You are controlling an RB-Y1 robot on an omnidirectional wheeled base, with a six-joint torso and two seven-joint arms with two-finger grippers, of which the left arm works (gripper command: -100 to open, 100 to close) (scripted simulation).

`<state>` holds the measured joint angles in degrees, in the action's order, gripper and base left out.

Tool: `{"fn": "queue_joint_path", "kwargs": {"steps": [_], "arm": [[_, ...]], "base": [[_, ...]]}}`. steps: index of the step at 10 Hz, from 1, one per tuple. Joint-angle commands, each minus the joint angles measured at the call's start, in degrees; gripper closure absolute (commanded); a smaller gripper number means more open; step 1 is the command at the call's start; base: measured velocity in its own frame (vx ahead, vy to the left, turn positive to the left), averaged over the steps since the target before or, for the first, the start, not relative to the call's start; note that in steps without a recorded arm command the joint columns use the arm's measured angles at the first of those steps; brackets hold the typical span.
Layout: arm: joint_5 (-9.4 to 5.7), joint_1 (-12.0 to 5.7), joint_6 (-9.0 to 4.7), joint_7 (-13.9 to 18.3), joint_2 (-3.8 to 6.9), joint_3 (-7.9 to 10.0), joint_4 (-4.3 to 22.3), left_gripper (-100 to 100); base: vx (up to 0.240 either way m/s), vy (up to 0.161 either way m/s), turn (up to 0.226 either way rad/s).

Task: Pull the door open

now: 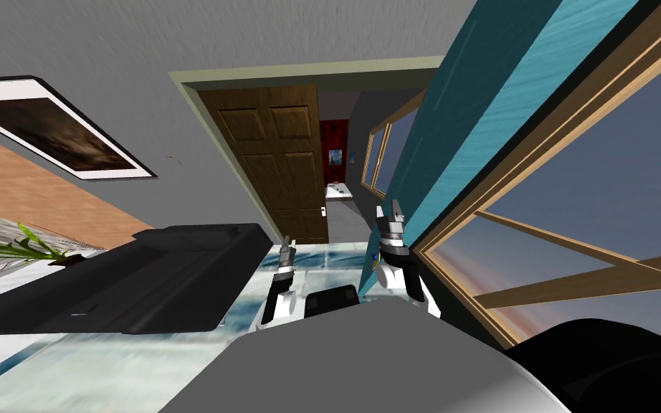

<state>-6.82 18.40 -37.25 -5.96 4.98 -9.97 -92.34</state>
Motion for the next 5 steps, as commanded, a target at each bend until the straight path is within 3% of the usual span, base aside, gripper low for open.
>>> {"fn": "queue_joint_path", "kwargs": {"steps": [1, 5], "arm": [[-0.15, -0.61, -0.28, -0.3, -0.02, -0.63, 2.4, -100], [-0.32, -1.85, -1.08, -1.0, -0.43, -1.94, 7.4, -100]], "base": [[0.089, 0.022, -0.044], [0.102, 0.015, -0.029]]}}
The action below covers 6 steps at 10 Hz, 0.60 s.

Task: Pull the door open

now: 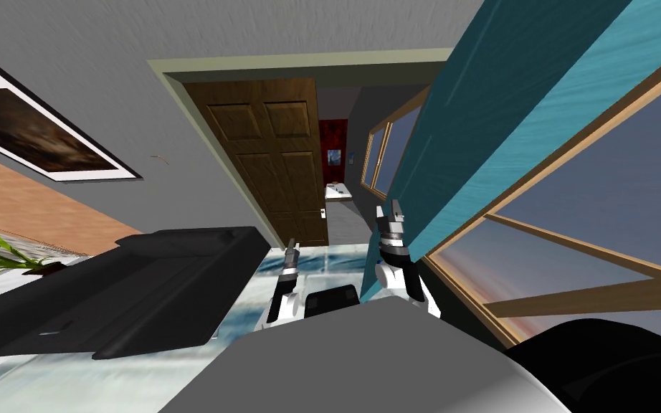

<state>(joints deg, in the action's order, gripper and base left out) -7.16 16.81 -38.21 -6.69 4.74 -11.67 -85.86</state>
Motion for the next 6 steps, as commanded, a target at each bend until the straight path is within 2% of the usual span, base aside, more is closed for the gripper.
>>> {"fn": "queue_joint_path", "kwargs": {"steps": [1, 6], "arm": [[-0.02, -0.51, -0.29, -0.4, -0.29, -0.51, 1.9, -100], [-0.20, -1.70, -1.06, -1.0, -0.84, -1.78, 6.7, -100]], "base": [[0.096, 0.010, -0.021], [0.074, 0.004, -0.016]]}}
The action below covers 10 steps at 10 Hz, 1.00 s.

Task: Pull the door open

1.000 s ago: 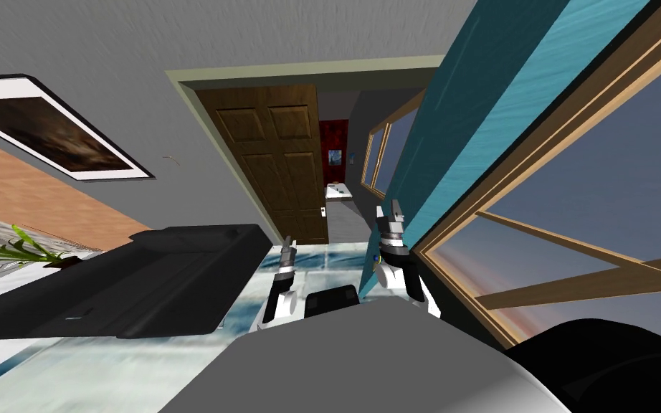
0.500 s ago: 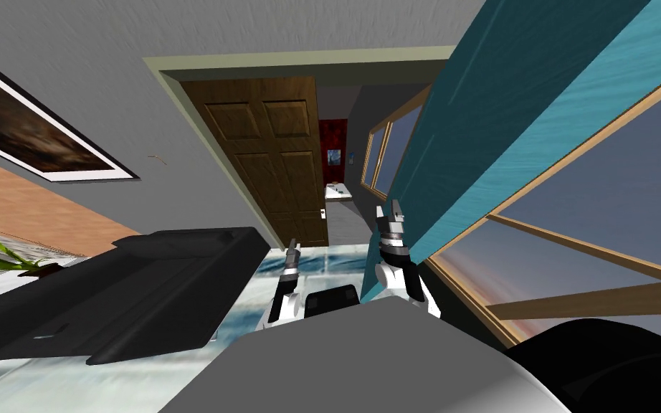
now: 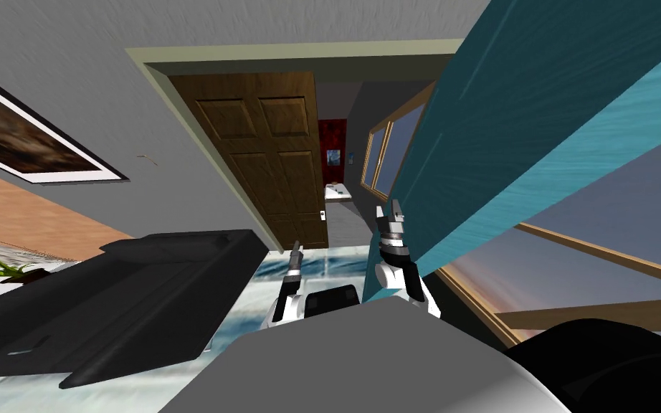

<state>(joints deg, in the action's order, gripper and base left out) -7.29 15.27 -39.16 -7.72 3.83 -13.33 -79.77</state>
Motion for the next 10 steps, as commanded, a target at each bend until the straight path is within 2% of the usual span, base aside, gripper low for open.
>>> {"fn": "queue_joint_path", "kwargs": {"steps": [1, 10], "arm": [[-0.13, -0.61, -0.41, -0.3, -0.20, -0.61, 2.4, -100], [-0.47, -2.94, -1.94, -1.6, -1.95, -3.13, 11.8, -100]], "base": [[0.105, 0.002, -0.019], [0.100, -0.004, -0.002]]}}
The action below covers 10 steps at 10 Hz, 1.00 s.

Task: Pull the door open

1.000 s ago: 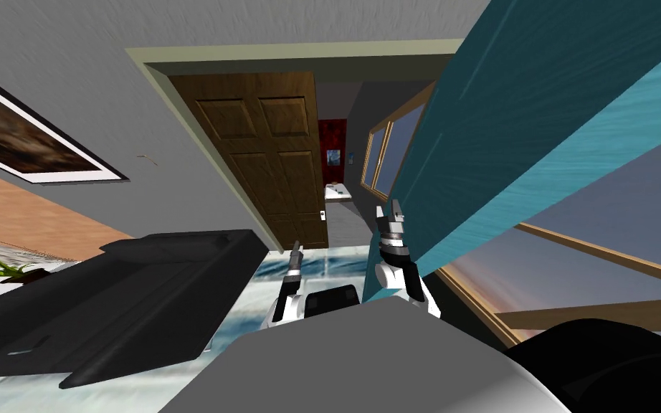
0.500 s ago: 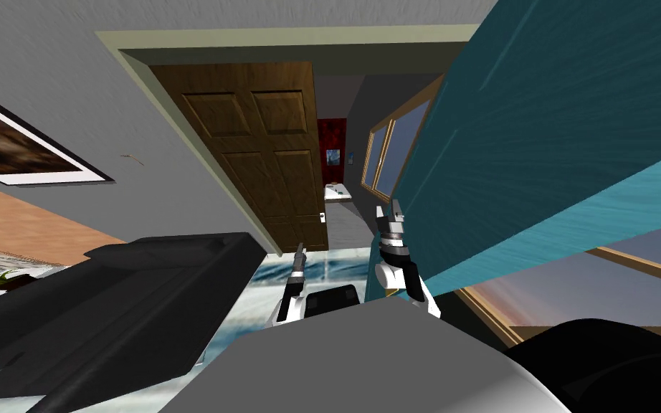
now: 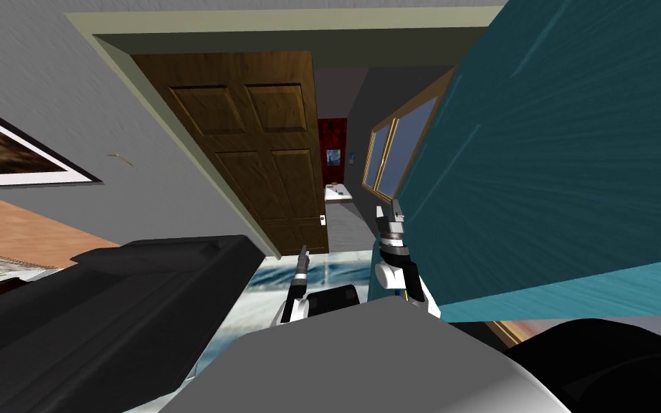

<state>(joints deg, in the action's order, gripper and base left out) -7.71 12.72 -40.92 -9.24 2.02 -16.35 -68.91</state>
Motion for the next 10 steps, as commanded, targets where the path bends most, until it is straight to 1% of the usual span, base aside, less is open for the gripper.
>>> {"fn": "queue_joint_path", "kwargs": {"steps": [1, 2, 5, 6, 7, 10], "arm": [[-0.08, -0.58, -0.30, -0.2, -0.32, -0.30, 1.7, -100], [-0.13, -0.93, -0.53, -0.4, -0.70, -0.69, 3.1, -100], [-0.21, -1.46, -0.88, -0.7, -1.27, -1.27, 5.3, -100], [-0.25, -1.77, -1.09, -0.9, -1.65, -1.61, 6.5, -100], [-0.28, -1.91, -1.18, -1.0, -1.84, -1.76, 7.1, -100], [-0.40, -2.71, -1.71, -1.4, -2.96, -2.65, 10.3, -100]], "base": [[0.105, -0.009, 0.018], [0.129, -0.003, 0.032], [0.104, -0.005, 0.020], [0.131, -0.017, 0.034], [0.133, -0.032, 0.048], [0.165, -0.043, 0.063]]}}
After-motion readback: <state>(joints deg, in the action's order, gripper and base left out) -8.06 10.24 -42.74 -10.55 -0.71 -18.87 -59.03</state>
